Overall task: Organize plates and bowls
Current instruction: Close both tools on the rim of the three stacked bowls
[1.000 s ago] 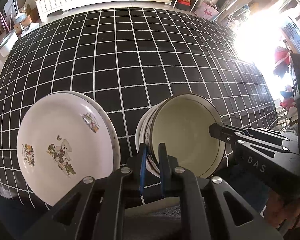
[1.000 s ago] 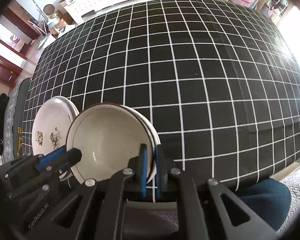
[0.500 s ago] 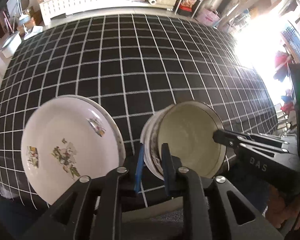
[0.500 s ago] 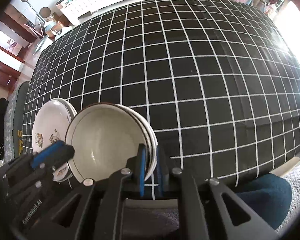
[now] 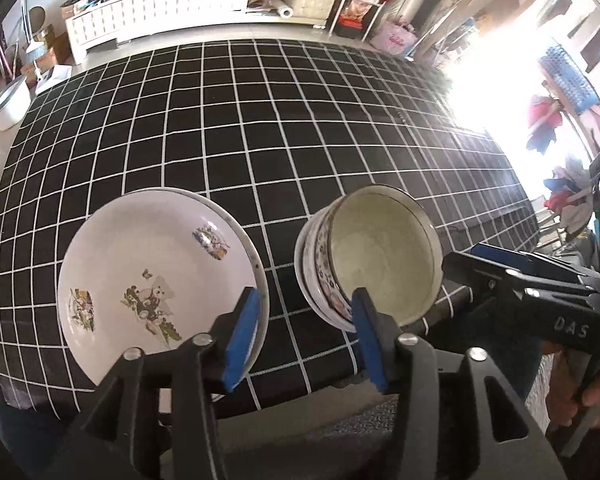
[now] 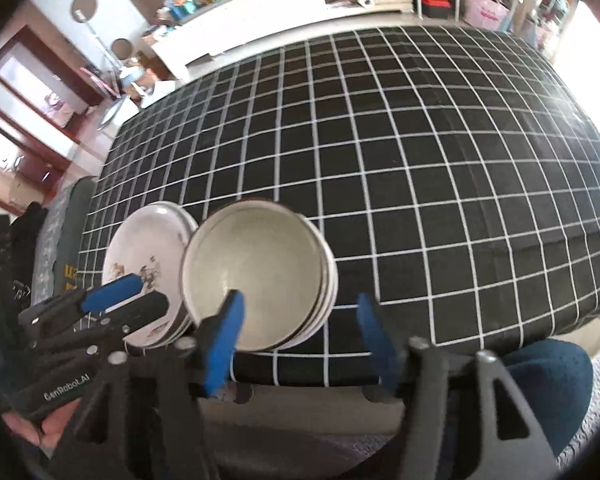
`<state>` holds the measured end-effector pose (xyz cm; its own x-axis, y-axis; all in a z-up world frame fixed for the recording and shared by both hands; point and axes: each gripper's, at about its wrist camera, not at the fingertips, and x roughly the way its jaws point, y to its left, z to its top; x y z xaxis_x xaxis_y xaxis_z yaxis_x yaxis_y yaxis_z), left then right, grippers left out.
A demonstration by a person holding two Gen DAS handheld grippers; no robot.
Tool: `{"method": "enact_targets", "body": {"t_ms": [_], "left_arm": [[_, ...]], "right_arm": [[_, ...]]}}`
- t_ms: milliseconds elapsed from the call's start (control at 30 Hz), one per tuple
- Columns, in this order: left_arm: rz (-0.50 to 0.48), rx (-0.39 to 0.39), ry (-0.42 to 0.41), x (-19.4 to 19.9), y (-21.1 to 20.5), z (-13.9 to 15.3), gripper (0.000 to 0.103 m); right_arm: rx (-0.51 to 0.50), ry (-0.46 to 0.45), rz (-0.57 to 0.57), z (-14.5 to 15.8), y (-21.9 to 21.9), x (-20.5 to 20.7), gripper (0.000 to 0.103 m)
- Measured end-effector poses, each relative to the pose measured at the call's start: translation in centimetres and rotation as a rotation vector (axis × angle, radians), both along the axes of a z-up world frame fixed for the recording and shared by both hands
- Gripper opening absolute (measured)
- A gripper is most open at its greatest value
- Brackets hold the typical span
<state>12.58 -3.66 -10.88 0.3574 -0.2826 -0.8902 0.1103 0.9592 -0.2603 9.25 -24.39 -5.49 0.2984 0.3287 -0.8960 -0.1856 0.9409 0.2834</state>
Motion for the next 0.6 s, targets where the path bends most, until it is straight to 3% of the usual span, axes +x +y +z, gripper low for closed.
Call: {"method": "enact_targets", "body": {"t_ms": [133, 167, 300, 600], "left_arm": [[-0.022, -0.033, -0.016, -0.7, 0.1, 0.1, 0.051], [-0.031, -0.039, -0.021, -0.8, 0.0, 0.2, 0.055], [-0.055, -0.058, -0.04, -1.3, -0.1, 0.6, 0.057], [-0.122, -0.014, -0.059, -1.8, -0.9, 1.3, 0.06]], "right_arm": [[-0.001, -0.024, 0.007, 0.3, 0.5, -0.8, 0.079], [0.003, -0.03, 0.005, 0.5, 0.6, -0.9, 0.08], [-0.008, -0.062, -0.024, 1.1, 0.6, -1.0, 0.082], [-0.073, -0.137, -0.103, 0.5, 0.1, -1.3, 0.083]]}}
